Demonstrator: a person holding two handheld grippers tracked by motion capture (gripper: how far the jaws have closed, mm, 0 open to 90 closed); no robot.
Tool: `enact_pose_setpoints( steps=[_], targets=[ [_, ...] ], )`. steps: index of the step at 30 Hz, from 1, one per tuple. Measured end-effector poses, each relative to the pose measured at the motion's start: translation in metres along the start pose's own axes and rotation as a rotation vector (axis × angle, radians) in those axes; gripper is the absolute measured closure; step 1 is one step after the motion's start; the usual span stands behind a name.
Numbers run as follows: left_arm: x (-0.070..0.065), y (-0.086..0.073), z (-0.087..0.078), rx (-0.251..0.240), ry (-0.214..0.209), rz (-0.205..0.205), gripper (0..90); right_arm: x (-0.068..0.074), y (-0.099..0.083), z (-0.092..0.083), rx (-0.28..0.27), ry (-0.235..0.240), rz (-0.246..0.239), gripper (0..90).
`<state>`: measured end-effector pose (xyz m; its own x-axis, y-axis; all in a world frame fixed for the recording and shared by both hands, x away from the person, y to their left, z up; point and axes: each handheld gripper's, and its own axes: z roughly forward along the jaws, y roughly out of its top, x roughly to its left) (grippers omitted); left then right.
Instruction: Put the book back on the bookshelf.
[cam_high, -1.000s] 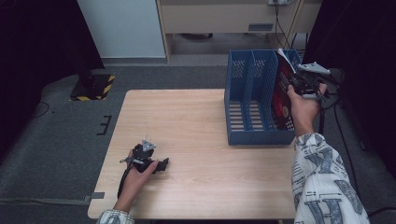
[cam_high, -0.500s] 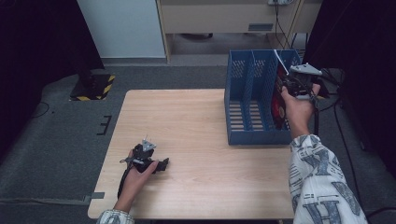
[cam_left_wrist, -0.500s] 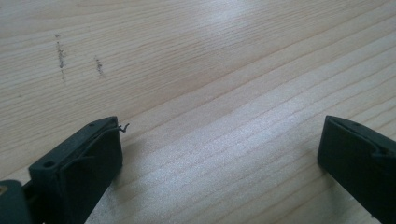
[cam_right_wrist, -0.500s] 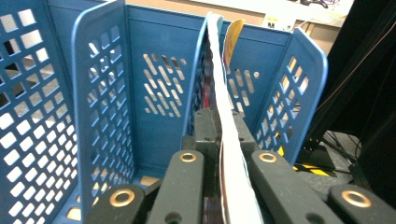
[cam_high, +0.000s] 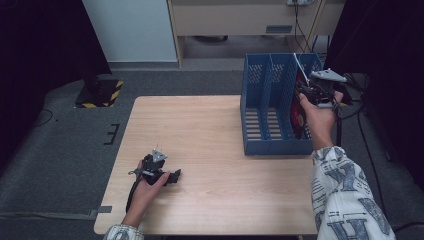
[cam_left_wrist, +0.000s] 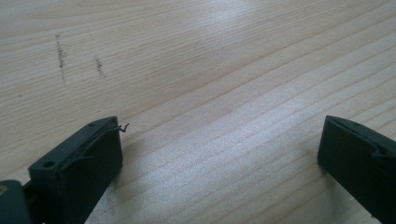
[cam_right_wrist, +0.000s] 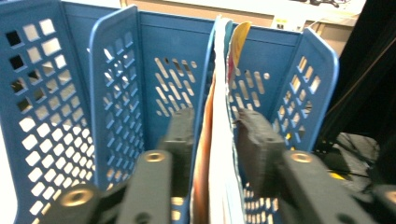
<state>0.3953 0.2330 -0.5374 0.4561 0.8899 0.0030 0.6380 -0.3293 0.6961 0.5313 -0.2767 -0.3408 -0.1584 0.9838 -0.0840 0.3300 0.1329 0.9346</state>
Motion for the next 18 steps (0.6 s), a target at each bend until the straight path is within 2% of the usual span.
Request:
enact_pose_setpoints(
  steps=[3,18],
  targets=[
    [0.0,0.0,0.0,0.0,0.0,0.0,0.0,0.0013,0.0001,-0.0004,-0.005,-0.001,-0.008,57.7],
    [-0.0003,0.0,0.0001,-0.002,0.001,-0.003,0.0,-0.0012,0.0011,-0.0038,-0.036,-0.002,0.015,31.0]
  ],
)
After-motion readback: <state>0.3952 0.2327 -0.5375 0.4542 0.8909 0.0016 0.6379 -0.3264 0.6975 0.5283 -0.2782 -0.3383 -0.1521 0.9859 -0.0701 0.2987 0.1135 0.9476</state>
